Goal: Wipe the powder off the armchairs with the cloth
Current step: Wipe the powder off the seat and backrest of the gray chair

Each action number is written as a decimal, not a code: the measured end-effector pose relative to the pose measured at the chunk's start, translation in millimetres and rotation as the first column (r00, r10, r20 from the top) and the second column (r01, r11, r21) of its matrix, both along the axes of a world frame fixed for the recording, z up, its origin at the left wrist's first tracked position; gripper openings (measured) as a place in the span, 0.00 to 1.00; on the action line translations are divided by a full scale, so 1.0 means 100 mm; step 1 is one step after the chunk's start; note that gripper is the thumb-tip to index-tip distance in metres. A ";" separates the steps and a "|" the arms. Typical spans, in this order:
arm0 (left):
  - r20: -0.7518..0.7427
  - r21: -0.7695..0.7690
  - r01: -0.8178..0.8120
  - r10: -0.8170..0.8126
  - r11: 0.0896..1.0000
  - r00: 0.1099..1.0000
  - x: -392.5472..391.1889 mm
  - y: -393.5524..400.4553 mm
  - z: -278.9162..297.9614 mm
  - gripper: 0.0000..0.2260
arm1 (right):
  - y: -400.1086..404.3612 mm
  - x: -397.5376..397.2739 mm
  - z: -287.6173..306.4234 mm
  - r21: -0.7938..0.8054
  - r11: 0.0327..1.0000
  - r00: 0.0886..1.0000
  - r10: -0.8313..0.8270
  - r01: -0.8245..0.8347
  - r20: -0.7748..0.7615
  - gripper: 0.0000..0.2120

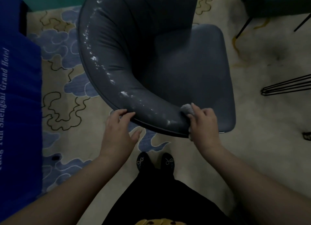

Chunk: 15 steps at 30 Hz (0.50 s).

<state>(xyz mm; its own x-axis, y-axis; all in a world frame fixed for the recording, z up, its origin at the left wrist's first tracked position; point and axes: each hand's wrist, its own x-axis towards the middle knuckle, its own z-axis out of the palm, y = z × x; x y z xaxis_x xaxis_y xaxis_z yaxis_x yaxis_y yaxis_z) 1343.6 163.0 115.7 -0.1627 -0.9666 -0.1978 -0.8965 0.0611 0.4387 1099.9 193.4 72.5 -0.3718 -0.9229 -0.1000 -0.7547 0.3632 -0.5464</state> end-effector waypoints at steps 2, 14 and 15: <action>-0.009 0.015 0.000 0.000 1.000 1.000 -0.01 0.02 0.00 0.26 | -0.05 0.12 0.03 0.034 0.999 0.999 -0.035 0.035 0.010 0.20; -0.021 0.033 0.004 -0.003 0.999 1.000 0.00 0.02 0.03 0.28 | -0.16 0.20 -0.02 0.035 0.992 0.992 -0.123 0.123 0.024 0.20; -0.019 0.033 0.010 -0.009 0.999 1.000 0.00 0.01 0.04 0.28 | -0.20 0.30 0.00 0.067 0.989 0.991 -0.131 0.131 -0.007 0.20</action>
